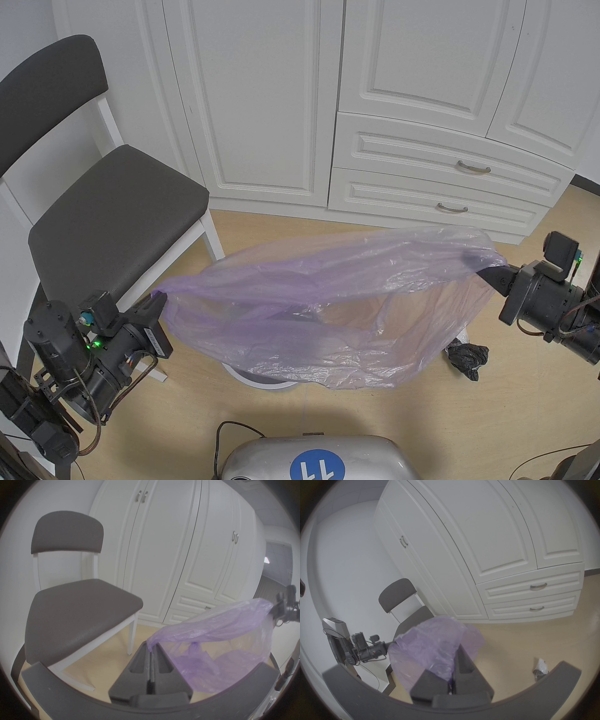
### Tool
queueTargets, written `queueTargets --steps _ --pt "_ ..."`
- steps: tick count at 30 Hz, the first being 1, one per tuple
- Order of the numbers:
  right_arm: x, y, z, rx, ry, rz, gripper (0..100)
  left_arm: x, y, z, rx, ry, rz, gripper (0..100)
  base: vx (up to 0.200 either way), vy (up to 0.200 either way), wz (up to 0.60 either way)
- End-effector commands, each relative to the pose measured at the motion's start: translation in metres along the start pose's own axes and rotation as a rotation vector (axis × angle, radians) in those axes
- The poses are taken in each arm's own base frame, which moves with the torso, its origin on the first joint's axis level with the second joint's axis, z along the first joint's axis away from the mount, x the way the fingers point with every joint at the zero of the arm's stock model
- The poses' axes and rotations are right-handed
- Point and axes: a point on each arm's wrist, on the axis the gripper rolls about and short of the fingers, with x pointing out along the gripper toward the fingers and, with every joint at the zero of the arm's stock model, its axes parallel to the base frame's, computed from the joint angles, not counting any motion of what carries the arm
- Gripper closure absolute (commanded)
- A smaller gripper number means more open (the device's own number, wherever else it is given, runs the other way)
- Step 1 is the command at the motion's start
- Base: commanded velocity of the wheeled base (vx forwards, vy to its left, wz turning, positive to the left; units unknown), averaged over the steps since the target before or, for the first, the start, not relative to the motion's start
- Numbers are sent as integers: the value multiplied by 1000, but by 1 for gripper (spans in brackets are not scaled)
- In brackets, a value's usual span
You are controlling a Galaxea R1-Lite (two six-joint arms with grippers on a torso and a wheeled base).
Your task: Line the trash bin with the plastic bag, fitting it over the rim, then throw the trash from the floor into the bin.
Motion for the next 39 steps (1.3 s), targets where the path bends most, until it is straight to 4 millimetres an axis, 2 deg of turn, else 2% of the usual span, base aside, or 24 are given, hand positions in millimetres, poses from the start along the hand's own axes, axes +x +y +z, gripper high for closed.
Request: queueTargets --steps 1,6,8,9,12,15,16,17,21,29,39 --pt "-16 -1 12 -28 -63 -13 100 20 -3 -21 21 79 9 100 0 0 0" --pt "-10 -7 -2 -57 -2 -34 100 20 -3 -16 10 56 9 100 0 0 0" --pt "-6 -9 -9 -66 35 -45 100 23 -3 -7 1 11 3 100 0 0 0" --pt "-1 -12 -17 -81 71 -54 100 23 -3 10 -14 -66 -1 100 0 0 0" --pt "7 -18 -29 -97 133 -74 100 9 -4 35 -35 -165 -58 100 0 0 0" --pt "14 -22 -39 -106 179 -88 100 -12 3 40 -26 -172 -116 100 0 0 0" --pt "14 -22 -39 -105 180 -88 100 -13 4 40 -26 -173 -118 100 0 0 0" --pt "16 -25 -47 -123 218 -94 100 -24 10 43 -17 -185 -149 100 0 0 0" --pt "16 -28 -58 -174 261 -116 100 -37 16 38 5 -131 -192 100 0 0 0" --pt "7 -27 -62 -292 271 -180 100 -36 20 15 116 50 -168 100 0 0 0" --pt "4 -29 -66 -352 289 -206 100 -37 40 16 135 51 -62 100 0 0 0"
